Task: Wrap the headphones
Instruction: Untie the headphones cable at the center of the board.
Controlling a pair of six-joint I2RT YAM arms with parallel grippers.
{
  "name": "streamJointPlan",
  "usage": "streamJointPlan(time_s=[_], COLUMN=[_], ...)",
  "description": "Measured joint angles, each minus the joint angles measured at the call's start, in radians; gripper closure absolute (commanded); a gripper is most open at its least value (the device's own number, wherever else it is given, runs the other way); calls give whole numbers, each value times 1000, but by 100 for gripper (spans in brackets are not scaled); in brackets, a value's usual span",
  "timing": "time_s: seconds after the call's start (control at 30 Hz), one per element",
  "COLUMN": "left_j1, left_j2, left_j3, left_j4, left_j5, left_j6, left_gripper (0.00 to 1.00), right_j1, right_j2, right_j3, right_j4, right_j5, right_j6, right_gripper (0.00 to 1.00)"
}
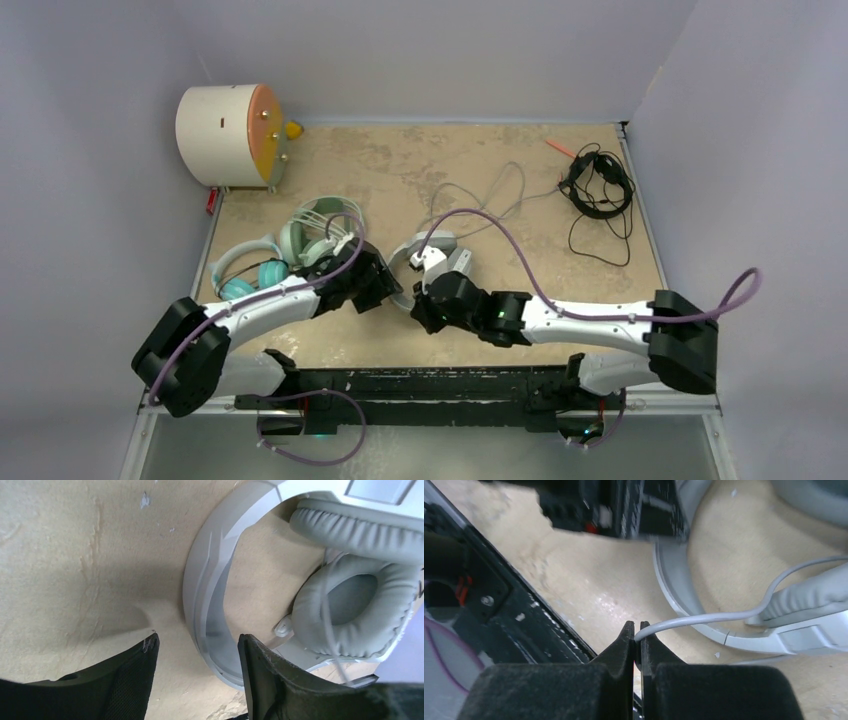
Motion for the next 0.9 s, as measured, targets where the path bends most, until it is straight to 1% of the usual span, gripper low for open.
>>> streamJointPlan(time_s=[0.13, 0.23, 0.4, 0.43, 0.47, 0.53, 0.57, 0.6, 0.63, 0.67, 0.77, 0.9], left_j1=[-38, -60, -66, -66, -66, -66, -65, -65, -64, -63, -63, -63], left_j2=[35, 73, 137, 157, 163, 192, 206, 224, 240, 249, 256, 249], left_j3=[-5, -5, 27, 44, 50, 80, 93, 112, 134, 146, 180, 214], left_j4=[9, 28, 52, 52, 51, 36, 30, 16, -1, -12, -64, -110], left_j5=[-7, -16, -54, -72, -77, -111, -125, -143, -164, -179, -222, -259], left_j6=[-42, -75, -109, -109, -109, -97, -86, -63, -34, -14, 70, 173], left_gripper=[48, 52, 59, 62, 68, 81, 89, 93, 94, 94, 93, 92], right_j1=[-9, -34, -139, -167, -196, -262, -293, -339, -374, -401, -480, -514], right_j2=[-77, -100, -100, -100, -101, -108, -114, -126, -138, -148, -180, -190], right_j3=[62, 95, 132, 136, 139, 145, 146, 147, 148, 148, 149, 148], right_j4=[-93, -170, -286, -307, -331, -379, -397, -424, -445, -458, -508, -548], right_j5=[32, 32, -19, -34, -46, -68, -78, -85, -85, -85, -81, -101], right_j6=[-1, -3, -4, -5, -7, -11, -14, -19, -23, -26, -36, -63], right_gripper=[100, 100, 100, 100, 100, 100, 99, 97, 95, 89, 52, 16])
